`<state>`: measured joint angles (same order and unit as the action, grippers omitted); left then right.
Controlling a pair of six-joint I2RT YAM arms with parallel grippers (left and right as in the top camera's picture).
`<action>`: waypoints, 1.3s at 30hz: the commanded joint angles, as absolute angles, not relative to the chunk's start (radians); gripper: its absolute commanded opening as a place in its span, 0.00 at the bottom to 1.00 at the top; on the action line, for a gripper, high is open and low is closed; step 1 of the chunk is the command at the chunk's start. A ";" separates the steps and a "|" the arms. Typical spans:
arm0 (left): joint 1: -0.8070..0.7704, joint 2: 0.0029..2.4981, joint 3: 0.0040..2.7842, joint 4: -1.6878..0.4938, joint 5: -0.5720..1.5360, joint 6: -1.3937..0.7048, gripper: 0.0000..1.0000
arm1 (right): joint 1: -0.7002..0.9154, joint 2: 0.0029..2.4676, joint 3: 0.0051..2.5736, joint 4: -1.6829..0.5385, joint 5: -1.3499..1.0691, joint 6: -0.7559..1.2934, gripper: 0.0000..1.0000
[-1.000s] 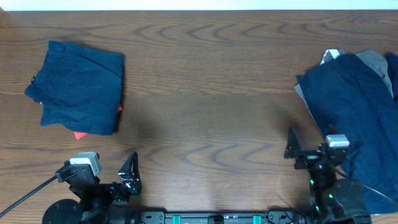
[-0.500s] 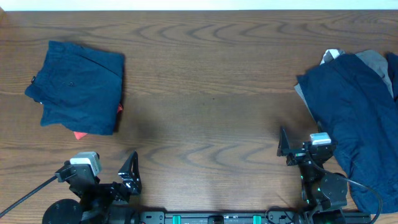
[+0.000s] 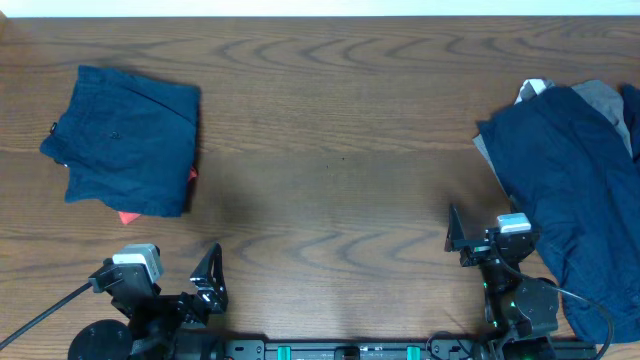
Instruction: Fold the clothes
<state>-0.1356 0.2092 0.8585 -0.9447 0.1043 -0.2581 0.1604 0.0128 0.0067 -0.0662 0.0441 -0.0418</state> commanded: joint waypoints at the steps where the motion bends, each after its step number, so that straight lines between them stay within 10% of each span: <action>1: -0.137 0.208 0.859 -0.945 0.096 -0.260 0.98 | 0.165 0.011 0.006 -0.071 0.036 -0.060 0.99; 22: -0.075 0.164 0.714 -0.947 0.024 -0.221 0.98 | 0.165 0.011 0.006 -0.071 0.036 -0.060 0.99; 39: -0.031 0.002 0.106 -0.153 0.010 -0.193 0.98 | 0.165 0.011 0.006 -0.071 0.036 -0.061 0.99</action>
